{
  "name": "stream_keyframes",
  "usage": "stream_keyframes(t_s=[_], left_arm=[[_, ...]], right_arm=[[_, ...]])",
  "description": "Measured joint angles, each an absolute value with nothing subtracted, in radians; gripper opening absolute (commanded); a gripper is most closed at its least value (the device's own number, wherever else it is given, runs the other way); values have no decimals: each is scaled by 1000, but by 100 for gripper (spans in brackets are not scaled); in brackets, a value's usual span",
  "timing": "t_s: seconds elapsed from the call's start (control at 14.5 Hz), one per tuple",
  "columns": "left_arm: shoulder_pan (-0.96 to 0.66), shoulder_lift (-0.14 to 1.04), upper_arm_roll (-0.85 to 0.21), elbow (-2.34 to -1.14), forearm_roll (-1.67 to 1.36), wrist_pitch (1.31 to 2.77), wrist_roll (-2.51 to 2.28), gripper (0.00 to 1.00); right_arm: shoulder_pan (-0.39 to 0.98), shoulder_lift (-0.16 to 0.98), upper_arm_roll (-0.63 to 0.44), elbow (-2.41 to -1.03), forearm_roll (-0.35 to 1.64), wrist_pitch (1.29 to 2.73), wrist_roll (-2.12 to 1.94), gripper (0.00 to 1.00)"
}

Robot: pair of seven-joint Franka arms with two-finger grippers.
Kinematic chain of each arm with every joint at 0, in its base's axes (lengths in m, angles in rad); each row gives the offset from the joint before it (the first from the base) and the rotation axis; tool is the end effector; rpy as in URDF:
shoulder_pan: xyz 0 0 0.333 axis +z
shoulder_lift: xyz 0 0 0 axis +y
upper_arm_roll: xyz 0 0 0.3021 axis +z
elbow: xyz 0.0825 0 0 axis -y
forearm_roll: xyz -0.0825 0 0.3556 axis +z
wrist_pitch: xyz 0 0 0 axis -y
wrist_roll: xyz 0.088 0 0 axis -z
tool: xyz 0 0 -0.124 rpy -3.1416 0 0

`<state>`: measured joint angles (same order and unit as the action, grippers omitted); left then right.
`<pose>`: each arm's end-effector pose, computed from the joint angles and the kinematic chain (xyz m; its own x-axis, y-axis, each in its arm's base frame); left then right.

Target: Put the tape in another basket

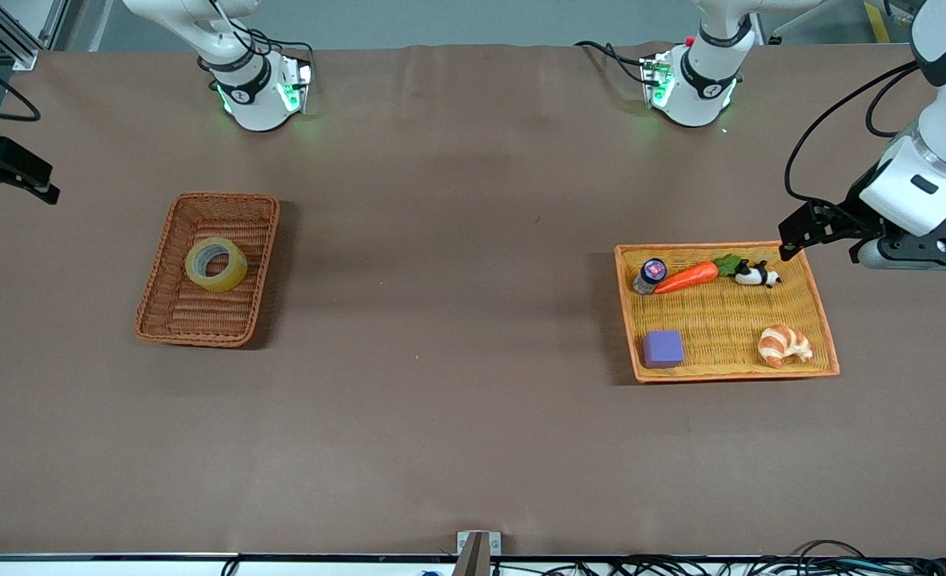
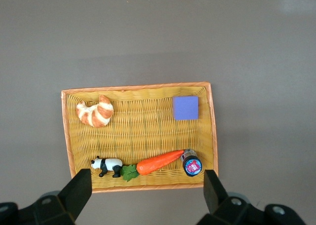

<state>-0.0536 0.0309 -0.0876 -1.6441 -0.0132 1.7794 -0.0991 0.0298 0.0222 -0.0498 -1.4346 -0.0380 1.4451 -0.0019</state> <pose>0.5488 -0.0787 0.5634 0.9940 -0.0383 0.1022 -0.0412 -0.9988 0.0261 0.5194 -0.0151 0.6307 0.9997 -0.0229 -0.0117 -0.0224 -0.9990 0.0388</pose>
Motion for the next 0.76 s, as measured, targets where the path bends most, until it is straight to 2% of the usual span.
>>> stream_keyframes(t_s=[0.48,0.76], left_arm=[[-46,37,-60,-1608,-13,1777,-99,100],[-46,36,-48,-1562,-13,1698,-96,100]], right_arm=[[29,42,-51,-1439,-38,1493,-2,100],[28,43,-53,-1461,-38,1527,-24,100]])
